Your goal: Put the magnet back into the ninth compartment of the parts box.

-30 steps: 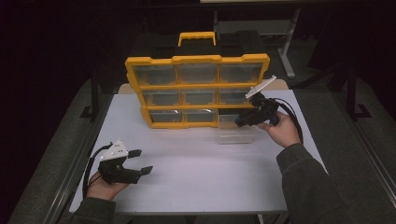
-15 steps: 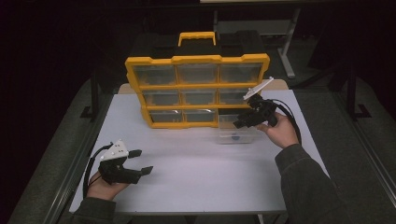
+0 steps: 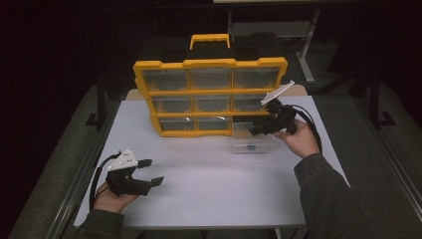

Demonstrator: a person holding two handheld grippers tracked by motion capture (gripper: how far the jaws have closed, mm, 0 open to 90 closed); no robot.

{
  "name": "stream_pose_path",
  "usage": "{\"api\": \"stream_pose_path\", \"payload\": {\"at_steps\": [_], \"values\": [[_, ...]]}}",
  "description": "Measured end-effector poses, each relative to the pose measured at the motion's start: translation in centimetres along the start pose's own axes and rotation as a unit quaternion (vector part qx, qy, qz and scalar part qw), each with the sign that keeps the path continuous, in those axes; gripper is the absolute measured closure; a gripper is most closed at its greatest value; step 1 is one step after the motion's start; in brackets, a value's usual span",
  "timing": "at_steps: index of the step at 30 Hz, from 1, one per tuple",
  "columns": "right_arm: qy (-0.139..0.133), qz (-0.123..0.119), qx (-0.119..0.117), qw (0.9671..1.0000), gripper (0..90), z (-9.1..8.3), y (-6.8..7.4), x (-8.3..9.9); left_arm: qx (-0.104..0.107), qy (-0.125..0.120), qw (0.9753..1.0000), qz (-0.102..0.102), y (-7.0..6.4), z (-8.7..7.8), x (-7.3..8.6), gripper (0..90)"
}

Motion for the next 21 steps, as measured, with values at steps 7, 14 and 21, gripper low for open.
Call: {"api": "stream_pose_path", "payload": {"at_steps": [7,14,21], "values": [[-0.020,0.000,-0.008,0.9998,61.4,-0.57,0.28,-0.32,0.001,0.005,1.0000,0.005,0.22,-0.09,0.08,24.1],[-0.023,0.000,-0.013,0.9997,66.3,-0.78,0.44,-0.59,0.002,0.000,1.0000,0.000,0.20,0.03,0.05,24.2],[-0.027,-0.011,-0.021,0.9994,71.5,-0.99,1.03,-0.91,0.002,0.000,1.0000,0.000,0.22,0.16,0.02,24.2]]}}
Point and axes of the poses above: each handheld gripper's, and its own axes: z roughly forward along the jaws, x roughly out of its underside, y roughly to its left, the point moved 3 cm from there along z, roughly forward along the jaws, and after that the axes turned 5 degrees about -y, right-handed, at the moved point
